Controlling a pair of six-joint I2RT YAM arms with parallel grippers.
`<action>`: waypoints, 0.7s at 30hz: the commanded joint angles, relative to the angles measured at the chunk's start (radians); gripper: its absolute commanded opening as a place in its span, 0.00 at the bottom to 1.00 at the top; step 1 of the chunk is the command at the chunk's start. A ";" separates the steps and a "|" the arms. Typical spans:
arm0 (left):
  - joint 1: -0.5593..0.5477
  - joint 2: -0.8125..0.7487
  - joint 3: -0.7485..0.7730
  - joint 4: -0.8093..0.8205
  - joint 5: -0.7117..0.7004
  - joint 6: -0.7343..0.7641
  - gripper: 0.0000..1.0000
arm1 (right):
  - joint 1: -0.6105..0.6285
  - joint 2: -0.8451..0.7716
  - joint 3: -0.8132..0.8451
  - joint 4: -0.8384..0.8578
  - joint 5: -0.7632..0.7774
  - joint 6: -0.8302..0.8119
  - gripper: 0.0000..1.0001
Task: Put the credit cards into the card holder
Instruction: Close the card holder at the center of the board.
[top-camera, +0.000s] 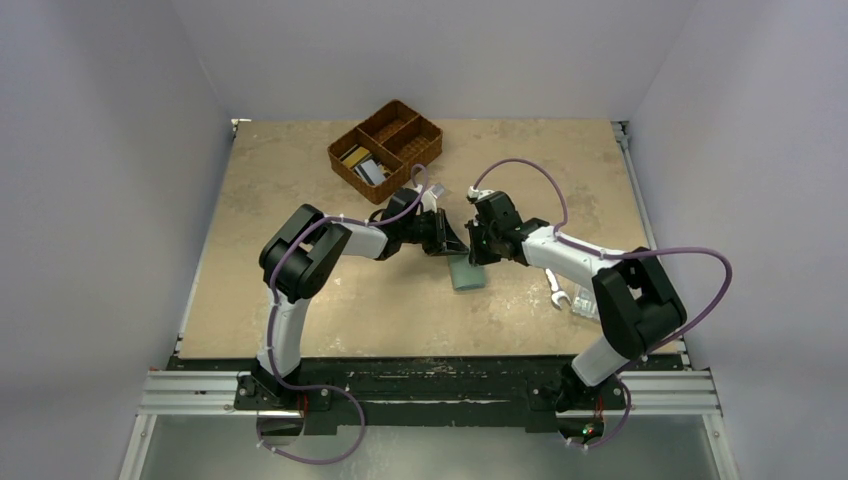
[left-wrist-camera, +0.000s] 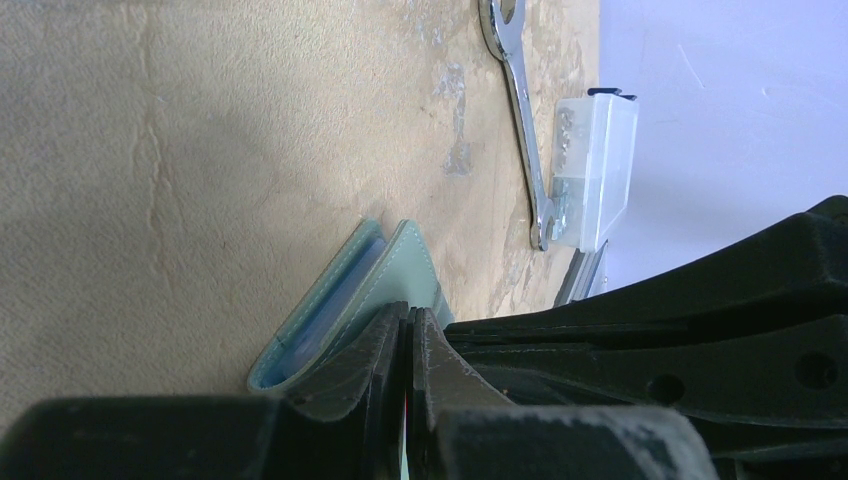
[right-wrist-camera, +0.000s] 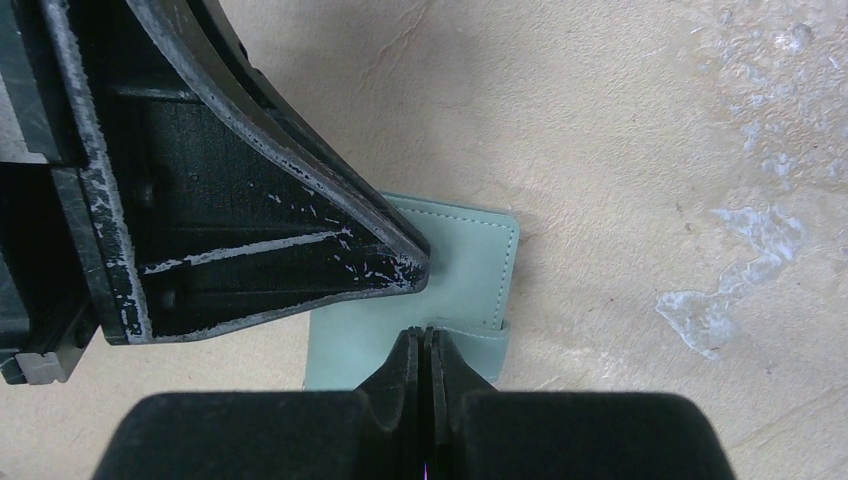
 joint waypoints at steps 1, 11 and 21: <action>-0.012 0.022 -0.039 -0.085 -0.054 0.037 0.00 | 0.028 0.052 -0.013 0.025 -0.128 0.045 0.00; -0.013 0.028 -0.039 -0.084 -0.051 0.039 0.00 | 0.037 0.064 -0.042 -0.005 -0.196 -0.006 0.00; -0.012 0.025 -0.050 -0.082 -0.053 0.039 0.00 | 0.041 0.053 -0.068 0.017 -0.221 0.017 0.00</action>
